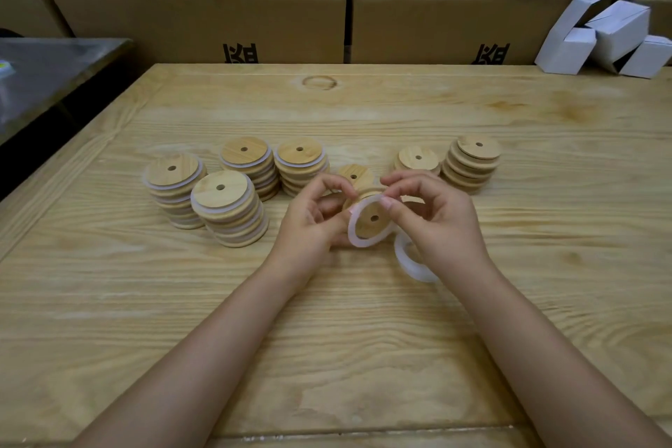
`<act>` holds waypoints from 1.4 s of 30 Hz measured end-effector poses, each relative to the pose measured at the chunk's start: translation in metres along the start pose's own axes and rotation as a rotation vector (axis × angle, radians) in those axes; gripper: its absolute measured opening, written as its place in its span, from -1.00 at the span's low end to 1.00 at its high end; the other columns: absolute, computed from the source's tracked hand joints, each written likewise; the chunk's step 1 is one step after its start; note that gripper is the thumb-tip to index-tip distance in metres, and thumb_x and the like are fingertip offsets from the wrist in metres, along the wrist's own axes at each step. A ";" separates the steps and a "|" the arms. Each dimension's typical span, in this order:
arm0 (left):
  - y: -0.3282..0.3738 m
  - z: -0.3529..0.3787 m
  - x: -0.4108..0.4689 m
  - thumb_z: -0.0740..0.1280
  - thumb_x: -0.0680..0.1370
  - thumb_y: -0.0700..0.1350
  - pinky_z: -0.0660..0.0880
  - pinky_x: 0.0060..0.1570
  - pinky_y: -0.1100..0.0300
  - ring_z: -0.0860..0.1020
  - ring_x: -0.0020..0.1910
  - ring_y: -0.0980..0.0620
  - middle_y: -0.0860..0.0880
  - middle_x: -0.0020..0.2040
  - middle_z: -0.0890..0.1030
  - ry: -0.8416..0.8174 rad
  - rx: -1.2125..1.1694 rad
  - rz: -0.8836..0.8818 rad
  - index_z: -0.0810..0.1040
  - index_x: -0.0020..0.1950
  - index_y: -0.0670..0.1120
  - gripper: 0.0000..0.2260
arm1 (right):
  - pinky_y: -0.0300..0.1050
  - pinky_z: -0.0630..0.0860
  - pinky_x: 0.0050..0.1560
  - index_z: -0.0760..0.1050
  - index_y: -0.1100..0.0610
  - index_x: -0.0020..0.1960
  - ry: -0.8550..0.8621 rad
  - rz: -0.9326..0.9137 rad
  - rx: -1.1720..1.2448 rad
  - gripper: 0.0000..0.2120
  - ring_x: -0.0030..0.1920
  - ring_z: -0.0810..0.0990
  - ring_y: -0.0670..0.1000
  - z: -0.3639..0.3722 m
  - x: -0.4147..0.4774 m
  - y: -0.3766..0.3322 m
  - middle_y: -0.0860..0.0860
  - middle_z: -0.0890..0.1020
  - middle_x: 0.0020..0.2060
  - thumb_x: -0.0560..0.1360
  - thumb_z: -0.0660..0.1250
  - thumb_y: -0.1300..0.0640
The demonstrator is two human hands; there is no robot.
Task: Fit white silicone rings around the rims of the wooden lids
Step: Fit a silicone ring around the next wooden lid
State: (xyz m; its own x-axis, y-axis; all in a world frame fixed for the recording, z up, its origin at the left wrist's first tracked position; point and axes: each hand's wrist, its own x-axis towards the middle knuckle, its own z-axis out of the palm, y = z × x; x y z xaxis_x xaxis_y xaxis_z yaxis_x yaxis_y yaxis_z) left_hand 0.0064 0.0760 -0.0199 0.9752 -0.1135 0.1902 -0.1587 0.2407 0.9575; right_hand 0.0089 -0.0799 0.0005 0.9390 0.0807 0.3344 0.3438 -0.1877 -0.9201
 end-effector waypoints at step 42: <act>-0.009 -0.006 0.007 0.40 0.48 -0.24 0.62 -0.06 0.00 0.66 -0.19 -0.03 -0.12 -0.23 0.65 0.209 0.343 -0.050 0.54 -0.20 -0.14 -0.92 | -0.19 0.54 -0.13 0.60 0.02 -0.24 0.106 0.218 -0.039 -0.89 -0.20 0.65 -0.09 -0.013 0.009 0.022 -0.06 0.69 -0.27 0.42 0.44 0.19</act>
State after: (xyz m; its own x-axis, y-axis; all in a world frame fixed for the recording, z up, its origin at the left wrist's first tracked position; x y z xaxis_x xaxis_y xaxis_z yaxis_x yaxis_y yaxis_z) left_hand 0.0151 0.0793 -0.0286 0.9878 0.0900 0.1273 -0.1183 -0.0999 0.9879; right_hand 0.0252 -0.0957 -0.0140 0.9862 -0.0690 0.1503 0.1311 -0.2277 -0.9649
